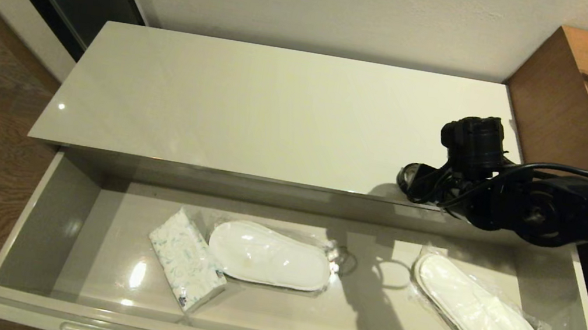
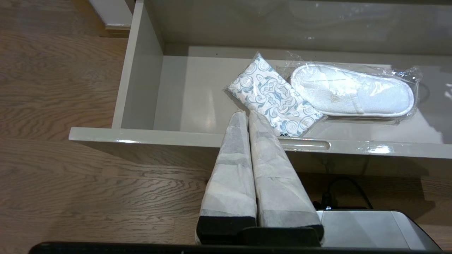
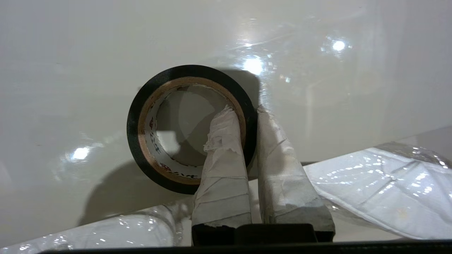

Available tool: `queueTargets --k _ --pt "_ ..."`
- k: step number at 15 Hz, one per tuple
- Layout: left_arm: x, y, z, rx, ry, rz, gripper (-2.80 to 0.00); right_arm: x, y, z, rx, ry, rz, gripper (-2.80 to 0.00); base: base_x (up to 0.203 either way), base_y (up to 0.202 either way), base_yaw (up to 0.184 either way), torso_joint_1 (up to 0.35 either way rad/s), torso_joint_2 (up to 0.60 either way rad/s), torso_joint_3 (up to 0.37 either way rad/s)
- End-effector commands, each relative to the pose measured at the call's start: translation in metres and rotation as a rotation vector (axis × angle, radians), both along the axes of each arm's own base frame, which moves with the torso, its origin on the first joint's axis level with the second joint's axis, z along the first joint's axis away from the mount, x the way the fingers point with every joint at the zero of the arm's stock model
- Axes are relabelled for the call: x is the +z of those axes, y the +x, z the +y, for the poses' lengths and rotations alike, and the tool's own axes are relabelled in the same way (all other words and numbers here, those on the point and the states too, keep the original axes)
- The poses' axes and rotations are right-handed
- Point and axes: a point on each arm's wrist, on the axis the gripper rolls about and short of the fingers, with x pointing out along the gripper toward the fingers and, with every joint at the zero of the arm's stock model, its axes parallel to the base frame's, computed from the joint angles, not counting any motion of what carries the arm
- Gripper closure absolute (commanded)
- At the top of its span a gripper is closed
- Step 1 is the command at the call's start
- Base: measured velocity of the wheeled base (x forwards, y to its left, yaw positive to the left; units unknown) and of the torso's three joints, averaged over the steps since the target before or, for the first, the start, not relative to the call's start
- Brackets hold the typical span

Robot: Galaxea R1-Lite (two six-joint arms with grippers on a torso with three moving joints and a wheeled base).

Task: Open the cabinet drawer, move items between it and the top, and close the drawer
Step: Pick up the adhesive tape on the table, then put the disposable slippers in the drawer

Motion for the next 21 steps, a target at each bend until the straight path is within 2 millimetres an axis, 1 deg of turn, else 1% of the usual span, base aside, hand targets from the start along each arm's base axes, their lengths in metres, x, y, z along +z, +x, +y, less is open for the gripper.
queueTargets --k 1,2,3,4,5,7,8,9,10,13,17,19,21 --pt "0.000 0.000 0.000 0.000 0.000 0.001 0.00 0.012 -0.010 -0.004 -0.010 -0.053 -0.027 0.00 0.000 0.000 0.000 0.000 0.00 0.000" --pt "0.000 0.000 0.000 0.000 0.000 0.001 0.00 0.012 -0.012 -0.005 -0.014 -0.068 -0.028 0.00 0.000 0.000 0.000 0.000 0.00 0.000" --pt "0.000 0.000 0.000 0.000 0.000 0.001 0.00 0.010 -0.019 -0.006 -0.023 -0.119 -0.023 0.00 0.000 0.000 0.000 0.000 0.00 0.000" --pt "0.000 0.000 0.000 0.000 0.000 0.001 0.00 0.004 -0.028 -0.008 -0.018 -0.181 -0.018 0.00 0.000 0.000 0.000 0.000 0.00 0.000" --pt "0.000 0.000 0.000 0.000 0.000 0.001 0.00 0.004 -0.037 -0.009 0.001 -0.254 -0.029 0.00 0.000 0.000 0.000 0.000 0.00 0.000" --pt "0.000 0.000 0.000 0.000 0.000 0.000 0.00 0.007 -0.056 -0.008 0.053 -0.412 -0.076 0.00 0.000 0.000 0.000 0.000 0.00 0.000" --pt "0.000 0.000 0.000 0.000 0.000 0.001 0.00 0.009 -0.065 -0.006 0.072 -0.459 -0.093 0.00 0.000 0.000 0.000 0.000 0.00 0.000" --pt "0.000 0.000 0.000 0.000 0.000 0.001 0.00 0.003 -0.073 -0.007 0.089 -0.499 -0.077 0.00 0.000 0.000 0.000 0.000 0.00 0.000" --pt "0.000 0.000 0.000 0.000 0.000 0.001 0.00 0.002 -0.080 -0.006 0.101 -0.527 -0.077 0.00 0.000 0.000 0.000 0.000 0.00 0.000" --pt "0.000 0.000 0.000 0.000 0.000 0.001 0.00 -0.018 -0.099 -0.015 0.122 -0.632 0.013 0.00 0.000 0.000 0.000 0.000 0.00 0.000" --pt "0.000 0.000 0.000 0.000 0.000 0.001 0.00 -0.046 -0.109 -0.022 0.090 -0.727 0.119 0.00 0.000 0.000 0.000 0.000 0.00 0.000" --pt "0.000 0.000 0.000 0.000 0.000 0.001 0.00 -0.066 -0.108 -0.022 0.085 -0.769 0.179 0.00 0.000 0.000 0.000 0.000 0.00 0.000" --pt "0.000 0.000 0.000 0.000 0.000 0.001 0.00 -0.076 -0.101 -0.019 0.041 -0.804 0.199 0.00 0.000 0.000 0.000 0.000 0.00 0.000"
